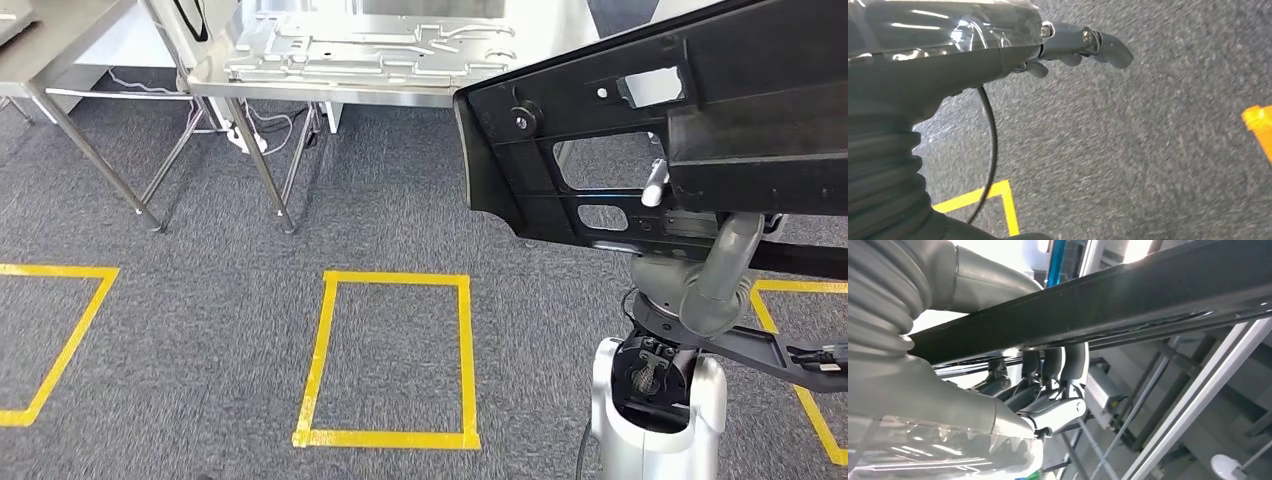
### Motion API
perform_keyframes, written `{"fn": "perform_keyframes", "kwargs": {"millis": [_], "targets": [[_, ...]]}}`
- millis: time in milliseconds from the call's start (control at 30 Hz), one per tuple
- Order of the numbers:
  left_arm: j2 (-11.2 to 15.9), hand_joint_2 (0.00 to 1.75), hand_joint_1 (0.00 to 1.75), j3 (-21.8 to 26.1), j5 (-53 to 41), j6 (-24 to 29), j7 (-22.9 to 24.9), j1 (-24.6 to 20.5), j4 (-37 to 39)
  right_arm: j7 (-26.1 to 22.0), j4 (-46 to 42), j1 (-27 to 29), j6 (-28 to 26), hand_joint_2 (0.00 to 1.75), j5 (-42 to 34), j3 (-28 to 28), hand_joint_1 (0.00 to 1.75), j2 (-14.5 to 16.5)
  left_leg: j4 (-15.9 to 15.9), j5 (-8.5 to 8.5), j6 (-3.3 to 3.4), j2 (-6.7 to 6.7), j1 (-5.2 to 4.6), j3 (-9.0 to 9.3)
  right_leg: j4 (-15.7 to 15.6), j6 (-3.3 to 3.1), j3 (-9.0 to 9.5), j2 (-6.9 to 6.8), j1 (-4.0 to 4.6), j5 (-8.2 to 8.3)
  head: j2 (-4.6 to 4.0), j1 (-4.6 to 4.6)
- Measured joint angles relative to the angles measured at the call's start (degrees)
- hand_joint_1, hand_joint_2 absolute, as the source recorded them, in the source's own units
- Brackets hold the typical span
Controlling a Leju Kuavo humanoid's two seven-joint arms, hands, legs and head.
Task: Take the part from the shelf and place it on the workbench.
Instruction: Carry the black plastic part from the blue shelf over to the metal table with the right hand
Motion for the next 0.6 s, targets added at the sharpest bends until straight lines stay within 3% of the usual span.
{"fn": "perform_keyframes", "kwargs": {"millis": [67, 100, 200, 267, 333, 400, 433, 467, 533, 567, 600], "targets": [[0.0, 1.75, 0.0, 0.0, 0.0, 0.0, 0.0, 0.2, 0.1, 0.0, 0.0, -0.1, 0.0, 1.75, 0.0, 0.1, 1.75, 0.0, -3.7, 5.37, 0.13, 0.41, 0.12, 0.29, 0.1, 0.82, 1.09, 0.15, 0.1, -1.65, 0.0, -0.38], [0.0, 1.75, 0.0, 0.0, 0.0, 0.0, 0.0, 0.3, 0.1, 0.1, 0.0, -0.2, -0.1, 1.75, 0.1, 0.1, 1.75, 0.0, -4.1, 6.04, 0.48, 0.6, 0.05, 0.37, 0.2, 1.24, 1.57, 0.22, 0.22, -2.11, 0.0, -0.46], [-0.1, 1.75, 0.0, 0.0, 0.1, 0.0, 0.0, -0.1, 0.1, 0.1, -0.2, -0.4, -0.1, 1.75, 0.3, 0.4, 1.75, 0.0, -4.2, 5.04, 1.81, 0.41, 0.12, 1.54, 1.8, 2.18, 1.64, 0.08, 0.22, -2.09, 0.0, -0.16], [-0.1, 1.75, 0.0, 0.1, 0.1, 0.1, 0.0, -0.2, 0.1, 0.1, -0.2, -0.5, -0.1, 1.75, 0.4, 0.5, 1.75, 0.0, -4.6, 4.36, 2.4, 0.32, 0.19, 2.74, 7.0, 2.43, -1.8, -0.12, 0.18, -2.71, 0.0, 0.31], [-0.1, 1.75, 0.0, 0.1, 0.1, 0.1, 0.0, -0.2, 0.1, 0.1, -0.2, -0.5, -0.2, 1.75, 0.4, 0.6, 1.75, 0.0, -5.0, 3.54, 2.63, 0.24, 0.13, 3.94, 13.3, 2.45, -7.04, -0.15, 0.2, -5.33, 0.0, 0.74], [-0.1, 1.75, 0.0, 0.1, 0.1, 0.1, 0.0, -0.2, 0.1, 0.1, -0.2, -0.4, -0.2, 1.75, 0.4, 0.6, 1.75, -0.1, -5.2, 2.36, 2.64, -0.01, 0.05, 5.53, 15.0, 2.38, -10.59, -0.15, 0.23, -7.25, 0.0, 1.05], [-0.1, 1.75, 0.0, 0.1, 0.1, 0.1, 0.0, -0.2, 0.1, 0.1, -0.2, -0.4, -0.2, 1.75, 0.4, 0.6, 1.75, -0.1, -5.3, 1.67, 2.59, -0.15, 0.02, 6.48, 13.4, 2.23, -11.21, -0.15, 0.29, -6.47, 0.0, 1.25], [-0.1, 1.75, 0.0, 0.1, 0.1, 0.0, 0.0, -0.2, 0.1, 0.0, -0.2, -0.4, -0.2, 1.75, 0.4, 0.6, 1.75, -0.1, -5.3, 0.97, 2.52, -0.27, -0.03, 7.45, 10.5, 1.98, -11.28, -0.15, 0.42, -4.06, 0.0, 1.5], [-0.2, 1.75, 0.0, 0.1, 0.1, 0.0, 0.0, -0.2, 0.1, 0.0, -0.2, -0.3, -0.3, 1.75, 0.4, 0.6, 1.75, -0.2, -5.5, -0.32, 2.17, -0.48, -0.12, 8.92, 4.3, 1.25, -11.14, -0.17, 0.93, 3.34, 0.0, 1.96], [-0.3, 1.75, 0.0, 0.1, 0.1, -0.1, 0.0, -0.2, 0.2, 0.0, -0.2, -0.2, -0.3, 1.75, 0.4, 0.6, 1.75, -0.3, -5.6, -0.79, 1.85, -0.57, -0.16, 9.29, 2.5, 0.97, -10.95, -0.14, 1.23, 5.95, 0.0, 2.09], [-0.3, 1.75, 0.0, 0.1, 0.1, -0.1, 0.0, -0.3, 0.2, 0.0, -0.2, -0.2, -0.4, 1.75, 0.4, 0.6, 1.75, -0.3, -5.8, -1.05, 1.51, -0.62, -0.2, 9.57, 1.6, 0.74, -10.85, -0.11, 1.47, 7.25, 0.0, 2.15]]}}
